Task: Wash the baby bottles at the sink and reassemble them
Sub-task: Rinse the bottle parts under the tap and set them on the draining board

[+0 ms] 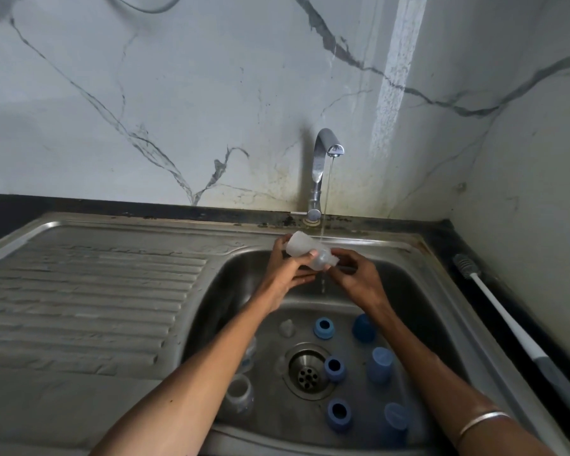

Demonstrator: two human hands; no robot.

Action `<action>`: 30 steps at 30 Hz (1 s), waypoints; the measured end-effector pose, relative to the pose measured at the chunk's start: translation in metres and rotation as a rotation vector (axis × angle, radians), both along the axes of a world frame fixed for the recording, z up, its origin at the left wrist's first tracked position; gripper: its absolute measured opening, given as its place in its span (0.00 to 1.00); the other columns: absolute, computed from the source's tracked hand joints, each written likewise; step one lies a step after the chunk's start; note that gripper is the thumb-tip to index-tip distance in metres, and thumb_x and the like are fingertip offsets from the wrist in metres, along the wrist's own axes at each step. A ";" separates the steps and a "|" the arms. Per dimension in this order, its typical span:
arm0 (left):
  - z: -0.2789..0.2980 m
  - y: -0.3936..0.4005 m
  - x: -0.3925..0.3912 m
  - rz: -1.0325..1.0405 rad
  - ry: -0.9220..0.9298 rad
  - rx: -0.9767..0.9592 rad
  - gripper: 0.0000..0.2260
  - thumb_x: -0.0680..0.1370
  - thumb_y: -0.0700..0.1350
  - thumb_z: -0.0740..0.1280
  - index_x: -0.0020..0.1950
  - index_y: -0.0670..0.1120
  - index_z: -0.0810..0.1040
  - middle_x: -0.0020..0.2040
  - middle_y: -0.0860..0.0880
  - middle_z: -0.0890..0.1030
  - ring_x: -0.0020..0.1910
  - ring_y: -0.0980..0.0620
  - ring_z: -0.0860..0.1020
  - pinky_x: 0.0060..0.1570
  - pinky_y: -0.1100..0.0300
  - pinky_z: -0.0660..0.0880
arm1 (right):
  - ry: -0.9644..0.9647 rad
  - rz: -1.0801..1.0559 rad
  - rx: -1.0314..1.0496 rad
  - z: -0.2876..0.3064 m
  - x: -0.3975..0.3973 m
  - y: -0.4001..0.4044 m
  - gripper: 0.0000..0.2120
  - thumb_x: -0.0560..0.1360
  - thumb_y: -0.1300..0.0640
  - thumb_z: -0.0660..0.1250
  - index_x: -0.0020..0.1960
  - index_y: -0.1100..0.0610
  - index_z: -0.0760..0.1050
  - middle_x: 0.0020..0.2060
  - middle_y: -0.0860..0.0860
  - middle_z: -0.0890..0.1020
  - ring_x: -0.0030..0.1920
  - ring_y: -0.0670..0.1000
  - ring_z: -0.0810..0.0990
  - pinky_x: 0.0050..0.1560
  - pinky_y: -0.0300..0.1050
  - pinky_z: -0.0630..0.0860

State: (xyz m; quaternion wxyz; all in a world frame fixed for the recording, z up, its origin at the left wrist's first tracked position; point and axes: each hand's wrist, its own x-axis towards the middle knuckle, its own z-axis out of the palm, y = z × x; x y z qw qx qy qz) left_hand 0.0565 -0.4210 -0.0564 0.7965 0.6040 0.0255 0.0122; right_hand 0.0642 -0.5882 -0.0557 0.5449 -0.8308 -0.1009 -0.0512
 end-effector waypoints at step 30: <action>0.029 0.027 -0.036 0.218 -0.553 1.578 0.31 0.66 0.32 0.77 0.68 0.47 0.78 0.67 0.47 0.71 0.68 0.47 0.69 0.71 0.50 0.69 | 0.008 0.155 -0.204 0.008 -0.021 0.016 0.20 0.73 0.61 0.73 0.63 0.53 0.74 0.57 0.48 0.78 0.55 0.46 0.78 0.41 0.33 0.75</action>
